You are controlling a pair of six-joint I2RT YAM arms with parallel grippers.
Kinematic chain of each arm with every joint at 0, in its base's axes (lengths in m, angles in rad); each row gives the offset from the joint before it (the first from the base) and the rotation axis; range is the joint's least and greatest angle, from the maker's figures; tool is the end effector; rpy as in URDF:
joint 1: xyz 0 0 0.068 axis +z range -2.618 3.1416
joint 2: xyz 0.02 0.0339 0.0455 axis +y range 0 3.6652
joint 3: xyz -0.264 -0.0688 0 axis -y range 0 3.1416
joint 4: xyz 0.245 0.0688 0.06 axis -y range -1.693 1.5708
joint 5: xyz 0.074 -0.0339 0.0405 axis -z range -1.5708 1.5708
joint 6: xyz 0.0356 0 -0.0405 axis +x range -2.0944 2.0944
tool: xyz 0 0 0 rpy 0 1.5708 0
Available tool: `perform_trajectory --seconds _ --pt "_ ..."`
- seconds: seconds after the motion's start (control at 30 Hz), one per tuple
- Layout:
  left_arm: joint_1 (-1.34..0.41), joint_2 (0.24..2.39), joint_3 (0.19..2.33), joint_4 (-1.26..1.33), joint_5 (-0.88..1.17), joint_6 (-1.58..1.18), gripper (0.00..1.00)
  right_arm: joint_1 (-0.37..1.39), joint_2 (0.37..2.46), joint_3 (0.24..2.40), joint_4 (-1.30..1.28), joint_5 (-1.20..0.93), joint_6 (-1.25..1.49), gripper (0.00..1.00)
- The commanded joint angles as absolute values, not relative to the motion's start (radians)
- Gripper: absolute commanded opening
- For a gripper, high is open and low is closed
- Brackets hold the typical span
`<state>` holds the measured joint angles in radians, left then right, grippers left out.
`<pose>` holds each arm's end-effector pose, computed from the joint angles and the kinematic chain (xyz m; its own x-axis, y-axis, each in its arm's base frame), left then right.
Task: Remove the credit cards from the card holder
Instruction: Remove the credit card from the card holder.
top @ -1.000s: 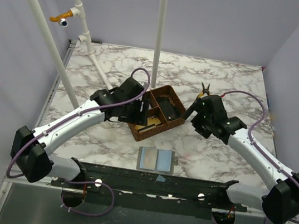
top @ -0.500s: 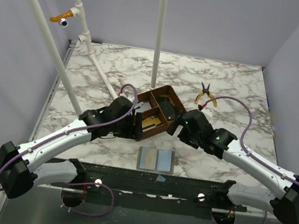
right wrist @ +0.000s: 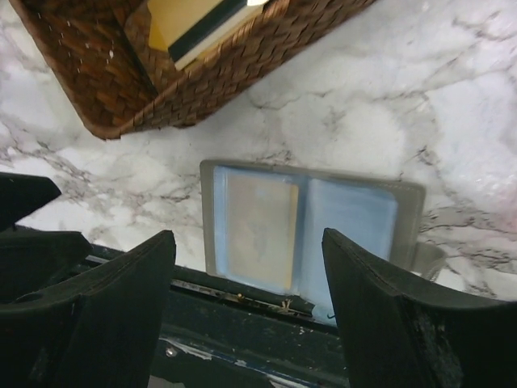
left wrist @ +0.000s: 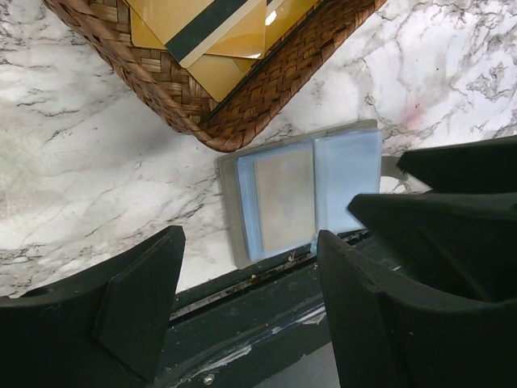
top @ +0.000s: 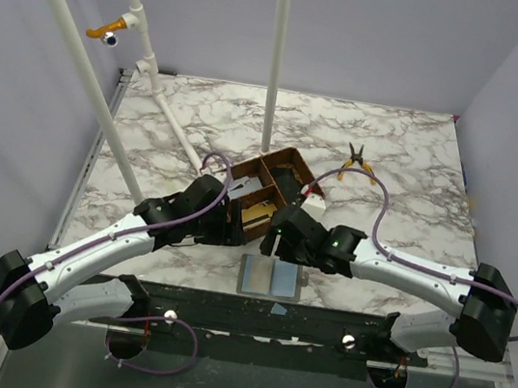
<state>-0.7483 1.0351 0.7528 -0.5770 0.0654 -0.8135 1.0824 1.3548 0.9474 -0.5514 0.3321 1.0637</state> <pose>0.1514 -0.1438 0.2469 -0.8974 -0.1563 -0.4126 0.0845 0.8569 -0.5085 0.1388 0.2365 0.2413 -0.8395 0.1813 -0.5123 -0.0270 0.9276 0.3726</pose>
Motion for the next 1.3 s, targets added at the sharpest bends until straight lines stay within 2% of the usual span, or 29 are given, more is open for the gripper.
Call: perform_trajectory --seconds 0.0,0.1,0.17,0.2,0.43,0.8,1.07,1.27 --pt "-0.752 0.984 0.731 -0.587 0.063 -0.839 0.69 1.145 1.405 0.921 -0.493 0.344 1.112 0.76" --pt "-0.752 0.977 0.725 -0.606 0.058 -0.840 0.69 1.176 1.447 0.902 -0.457 0.327 1.121 0.65" --pt "-0.752 0.971 0.718 -0.611 0.056 -0.839 0.69 1.198 1.485 0.918 -0.468 0.342 1.126 0.64" --pt "-0.752 0.968 0.714 -0.615 0.054 -0.838 0.69 1.207 1.505 0.931 -0.477 0.352 1.127 0.60" --pt "-0.751 0.963 0.694 -0.614 0.049 -0.856 0.69 1.247 1.605 1.002 -0.573 0.441 1.121 0.59" --pt "-0.750 0.992 0.680 -0.596 0.071 -0.849 0.69 1.262 1.691 1.047 -0.602 0.452 1.110 0.59" --pt "-0.750 1.010 0.668 -0.569 0.092 -0.854 0.69 1.261 1.671 0.987 -0.578 0.448 1.146 0.58" --pt "-0.750 1.022 0.657 -0.556 0.104 -0.855 0.69 1.261 1.668 0.949 -0.529 0.419 1.153 0.45"
